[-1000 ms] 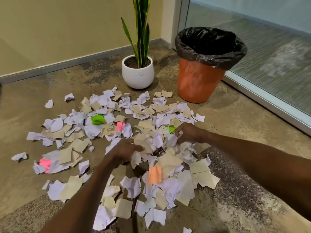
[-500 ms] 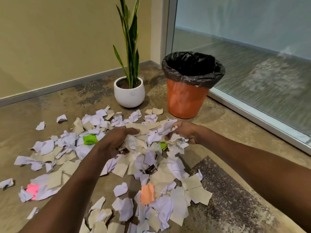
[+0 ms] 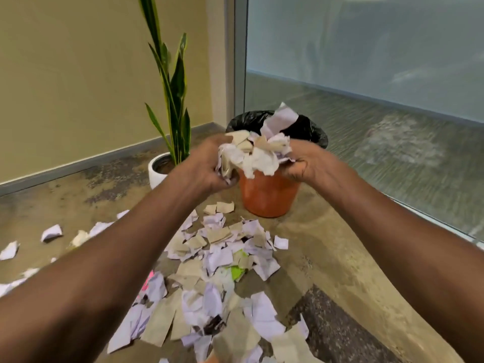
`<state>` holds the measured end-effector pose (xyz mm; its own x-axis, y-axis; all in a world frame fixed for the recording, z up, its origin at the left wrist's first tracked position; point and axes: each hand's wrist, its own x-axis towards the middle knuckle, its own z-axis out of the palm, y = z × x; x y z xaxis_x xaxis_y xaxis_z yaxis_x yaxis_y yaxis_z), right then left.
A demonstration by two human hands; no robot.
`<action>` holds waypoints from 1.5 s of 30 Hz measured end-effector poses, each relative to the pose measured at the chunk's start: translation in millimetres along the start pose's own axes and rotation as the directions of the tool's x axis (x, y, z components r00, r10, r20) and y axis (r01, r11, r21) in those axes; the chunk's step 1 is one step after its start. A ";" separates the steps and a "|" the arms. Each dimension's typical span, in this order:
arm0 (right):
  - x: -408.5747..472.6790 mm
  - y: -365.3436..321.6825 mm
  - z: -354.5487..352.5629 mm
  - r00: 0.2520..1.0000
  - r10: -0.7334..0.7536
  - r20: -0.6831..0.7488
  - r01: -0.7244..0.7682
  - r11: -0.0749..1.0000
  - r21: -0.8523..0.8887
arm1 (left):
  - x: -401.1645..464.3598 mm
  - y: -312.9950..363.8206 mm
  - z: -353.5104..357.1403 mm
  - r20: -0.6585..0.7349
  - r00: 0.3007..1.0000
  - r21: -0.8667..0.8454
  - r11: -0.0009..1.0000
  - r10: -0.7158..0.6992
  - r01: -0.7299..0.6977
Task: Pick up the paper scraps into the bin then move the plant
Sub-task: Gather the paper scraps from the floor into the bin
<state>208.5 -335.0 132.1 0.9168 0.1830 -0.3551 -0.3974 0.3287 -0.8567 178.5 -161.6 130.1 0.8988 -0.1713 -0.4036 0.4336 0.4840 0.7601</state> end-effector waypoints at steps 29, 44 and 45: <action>17.2 79.5 -70.5 0.963 -0.084 -0.255 0.024 0.973 -0.227 | 65.2 -65.6 -72.8 -0.142 0.986 0.223 0.973 0.090 -0.056; -70.2 309.2 -70.6 0.791 0.182 -0.585 -0.612 0.210 -0.762 | -35.7 -249.4 -223.4 -0.382 0.896 0.923 0.143 0.224 0.358; -67.2 312.1 -61.3 0.828 0.207 -0.521 -0.559 0.225 -0.798 | -35.9 -249.0 -222.5 -0.342 0.911 0.938 0.137 0.232 0.317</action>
<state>25.3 -301.5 -134.4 0.6976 -0.2632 -0.6664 -0.5696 -0.7679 -0.2930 23.7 -85.1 -158.0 0.8969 0.2496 -0.3651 0.4057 -0.7931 0.4544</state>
